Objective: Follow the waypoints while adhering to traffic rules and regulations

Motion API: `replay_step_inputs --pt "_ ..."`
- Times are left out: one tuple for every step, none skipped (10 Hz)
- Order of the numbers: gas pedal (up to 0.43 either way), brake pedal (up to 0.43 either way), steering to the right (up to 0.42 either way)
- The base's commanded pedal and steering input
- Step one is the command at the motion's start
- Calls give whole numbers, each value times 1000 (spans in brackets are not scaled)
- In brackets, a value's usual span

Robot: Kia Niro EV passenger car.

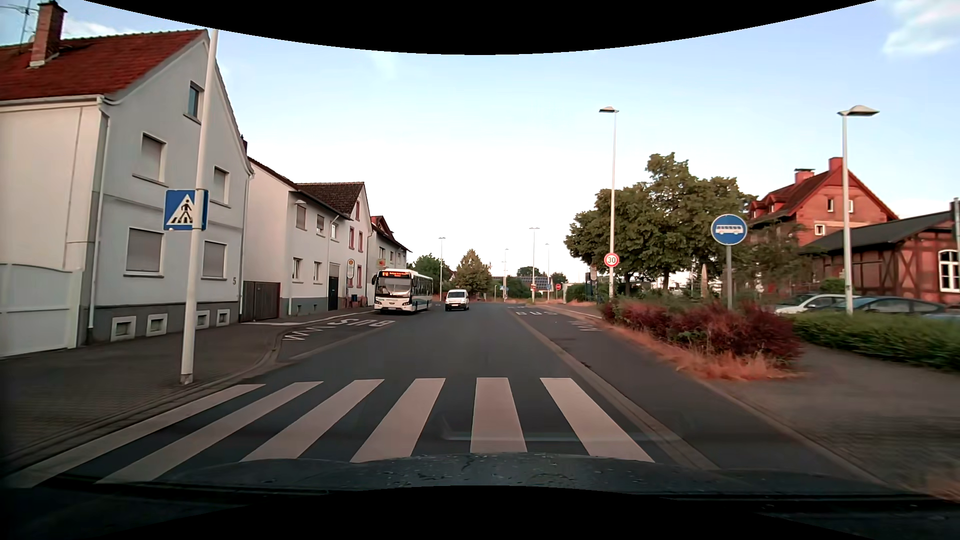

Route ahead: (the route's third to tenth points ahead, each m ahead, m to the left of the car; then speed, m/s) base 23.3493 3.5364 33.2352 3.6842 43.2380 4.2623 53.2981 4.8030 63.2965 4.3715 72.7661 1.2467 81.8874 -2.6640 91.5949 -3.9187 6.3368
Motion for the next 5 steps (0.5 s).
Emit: replay_step_inputs --pt "98 0 -25" --pt "98 0 -25" --pt "98 0 -25" --pt "98 0 -25" --pt "98 0 -25"
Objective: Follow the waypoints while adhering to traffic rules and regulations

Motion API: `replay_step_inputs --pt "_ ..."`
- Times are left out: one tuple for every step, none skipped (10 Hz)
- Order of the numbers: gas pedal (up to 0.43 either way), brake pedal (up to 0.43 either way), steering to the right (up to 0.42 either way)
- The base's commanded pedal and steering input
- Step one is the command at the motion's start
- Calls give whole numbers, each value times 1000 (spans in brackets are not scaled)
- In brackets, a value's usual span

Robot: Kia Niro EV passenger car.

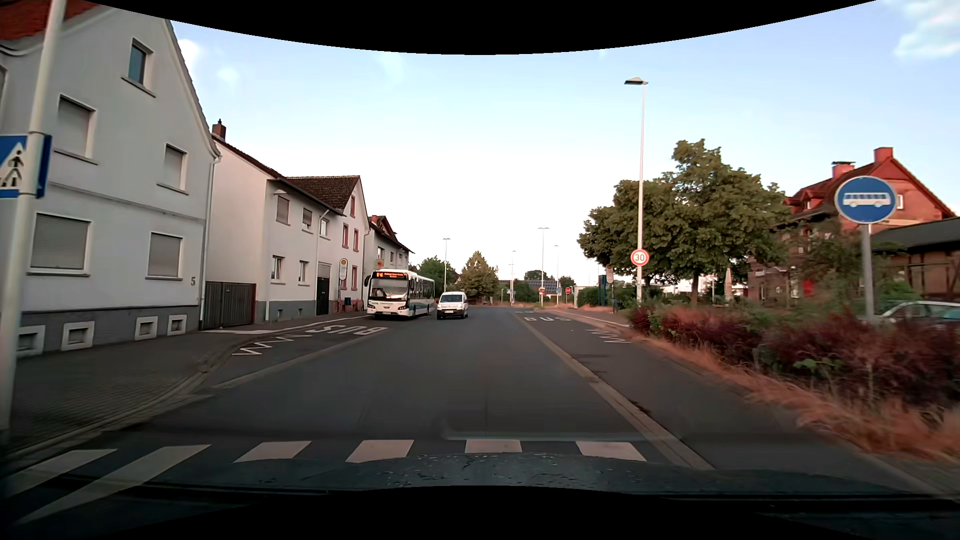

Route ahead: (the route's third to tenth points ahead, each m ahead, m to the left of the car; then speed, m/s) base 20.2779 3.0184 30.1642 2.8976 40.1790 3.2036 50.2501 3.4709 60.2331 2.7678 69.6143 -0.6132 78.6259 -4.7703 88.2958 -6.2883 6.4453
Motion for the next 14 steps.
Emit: replay_step_inputs --pt "98 0 -25" --pt "98 0 -25" --pt "98 0 -25" --pt "110 0 -25" --pt "110 0 -23" --pt "110 0 -21" --pt "110 0 -20" --pt "110 0 -20" --pt "110 0 -19" --pt "110 0 -19" --pt "110 0 -18" --pt "110 0 -18" --pt "110 0 -18" --pt "110 0 -17"
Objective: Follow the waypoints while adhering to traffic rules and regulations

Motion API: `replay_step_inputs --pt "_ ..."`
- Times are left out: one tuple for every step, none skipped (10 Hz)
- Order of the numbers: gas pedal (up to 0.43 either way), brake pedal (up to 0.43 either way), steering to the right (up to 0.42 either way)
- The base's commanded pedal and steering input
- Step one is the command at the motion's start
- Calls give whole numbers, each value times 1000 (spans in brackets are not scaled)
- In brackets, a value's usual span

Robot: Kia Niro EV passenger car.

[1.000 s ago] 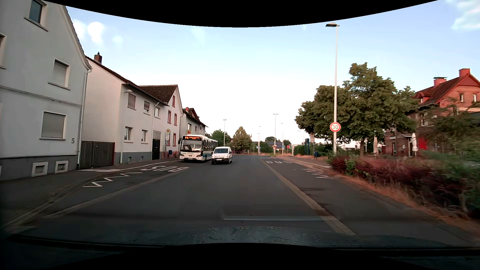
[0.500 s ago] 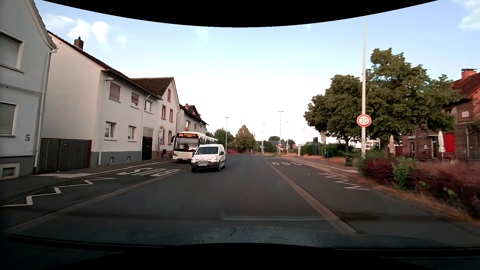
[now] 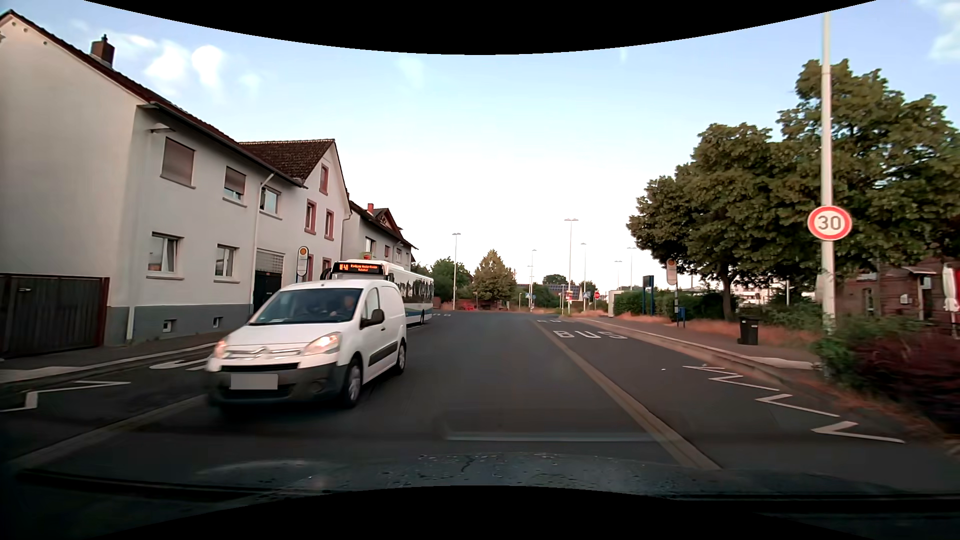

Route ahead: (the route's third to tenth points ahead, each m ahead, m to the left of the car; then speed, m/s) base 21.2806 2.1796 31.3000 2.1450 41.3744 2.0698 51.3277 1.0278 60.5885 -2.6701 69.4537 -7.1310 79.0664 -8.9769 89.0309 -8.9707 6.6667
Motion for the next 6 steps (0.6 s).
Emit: replay_step_inputs --pt "110 0 -17" --pt "118 0 -17" --pt "118 0 -17" --pt "118 0 -16" --pt "118 0 -16" --pt "118 0 -16"
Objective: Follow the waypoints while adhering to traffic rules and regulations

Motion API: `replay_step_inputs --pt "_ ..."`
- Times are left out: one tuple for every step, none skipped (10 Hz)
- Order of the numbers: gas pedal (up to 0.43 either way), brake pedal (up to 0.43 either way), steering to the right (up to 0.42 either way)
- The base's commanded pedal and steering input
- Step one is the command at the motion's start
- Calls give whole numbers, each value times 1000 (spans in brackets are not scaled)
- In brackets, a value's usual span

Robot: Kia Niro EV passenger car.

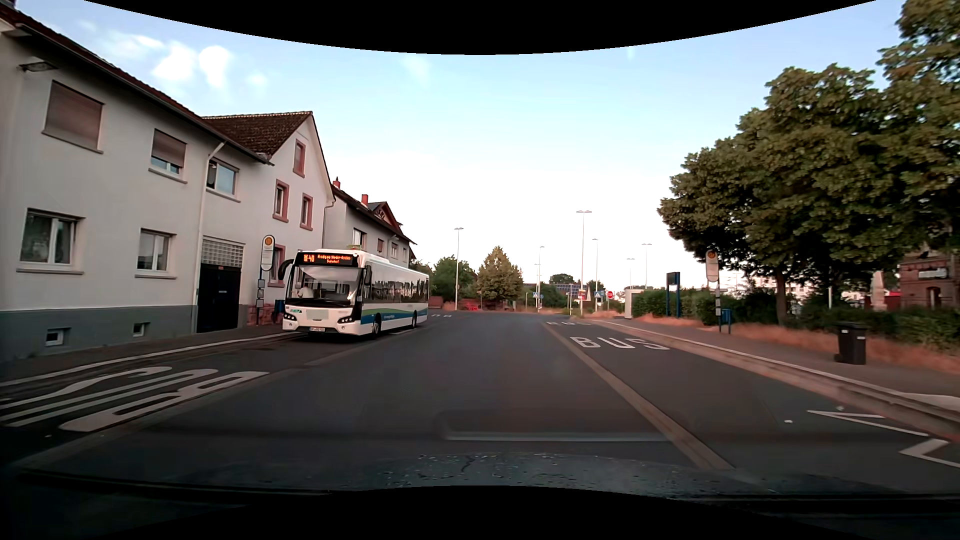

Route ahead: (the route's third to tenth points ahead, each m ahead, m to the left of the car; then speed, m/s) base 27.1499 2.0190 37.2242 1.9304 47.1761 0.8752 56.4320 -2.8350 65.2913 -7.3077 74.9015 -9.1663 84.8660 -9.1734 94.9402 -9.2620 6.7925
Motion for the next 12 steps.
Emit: replay_step_inputs --pt "118 0 -15" --pt "118 0 -10" --pt "118 0 -5" --pt "118 0 -2" --pt "118 0 3" --pt "118 0 6" --pt "118 0 6" --pt "118 0 6" --pt "118 0 6" --pt "118 0 7" --pt "118 0 8" --pt "118 0 8"
